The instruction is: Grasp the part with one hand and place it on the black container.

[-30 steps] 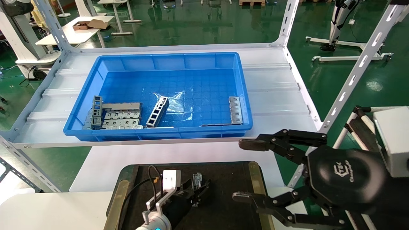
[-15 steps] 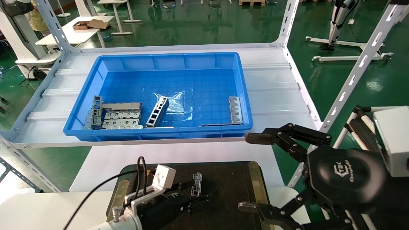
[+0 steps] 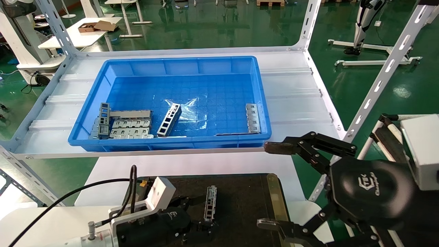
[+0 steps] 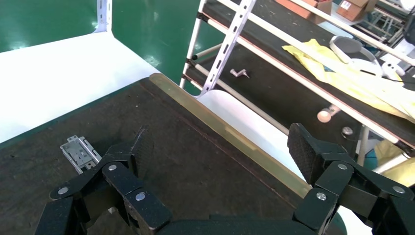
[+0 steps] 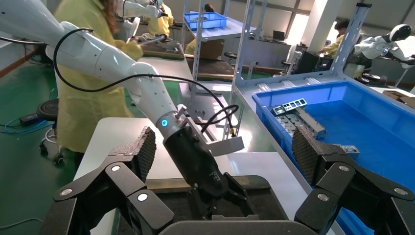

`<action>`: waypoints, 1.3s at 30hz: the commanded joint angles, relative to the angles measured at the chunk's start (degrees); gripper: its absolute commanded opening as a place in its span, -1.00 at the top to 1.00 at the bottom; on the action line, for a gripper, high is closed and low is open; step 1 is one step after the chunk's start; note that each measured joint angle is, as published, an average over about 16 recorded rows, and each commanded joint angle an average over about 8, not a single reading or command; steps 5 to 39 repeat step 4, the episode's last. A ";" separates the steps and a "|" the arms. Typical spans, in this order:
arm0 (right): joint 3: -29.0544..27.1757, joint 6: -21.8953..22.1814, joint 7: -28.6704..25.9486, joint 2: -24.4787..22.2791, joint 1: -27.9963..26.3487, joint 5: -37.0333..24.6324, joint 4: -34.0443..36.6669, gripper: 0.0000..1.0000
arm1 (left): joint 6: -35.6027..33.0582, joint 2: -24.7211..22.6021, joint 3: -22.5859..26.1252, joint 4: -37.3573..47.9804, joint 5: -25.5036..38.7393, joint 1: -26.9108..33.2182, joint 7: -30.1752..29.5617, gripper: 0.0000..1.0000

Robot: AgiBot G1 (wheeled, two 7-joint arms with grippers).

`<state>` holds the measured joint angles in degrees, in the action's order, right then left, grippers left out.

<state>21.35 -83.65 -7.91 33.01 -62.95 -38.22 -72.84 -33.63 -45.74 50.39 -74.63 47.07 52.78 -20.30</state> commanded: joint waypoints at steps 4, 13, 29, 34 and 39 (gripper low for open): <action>0.00 0.00 0.00 0.00 0.00 0.00 0.00 -1.00 | -2.70 1.68 -1.86 -0.58 -1.57 -0.51 2.46 -1.00; 0.00 0.00 0.00 0.00 0.00 0.00 0.00 -1.00 | -2.70 1.68 -1.86 -0.58 -1.57 -0.51 2.46 -1.00; 0.00 0.00 0.00 0.00 0.00 0.00 0.00 -1.00 | -2.70 1.68 -1.86 -0.58 -1.57 -0.51 2.46 -1.00; 0.00 0.00 0.00 0.00 0.00 0.00 0.00 -1.00 | -2.70 1.68 -1.86 -0.58 -1.57 -0.51 2.46 -1.00; 0.00 0.00 0.00 0.00 0.00 0.00 0.00 -1.00 | -2.70 1.68 -1.86 -0.58 -1.57 -0.51 2.46 -1.00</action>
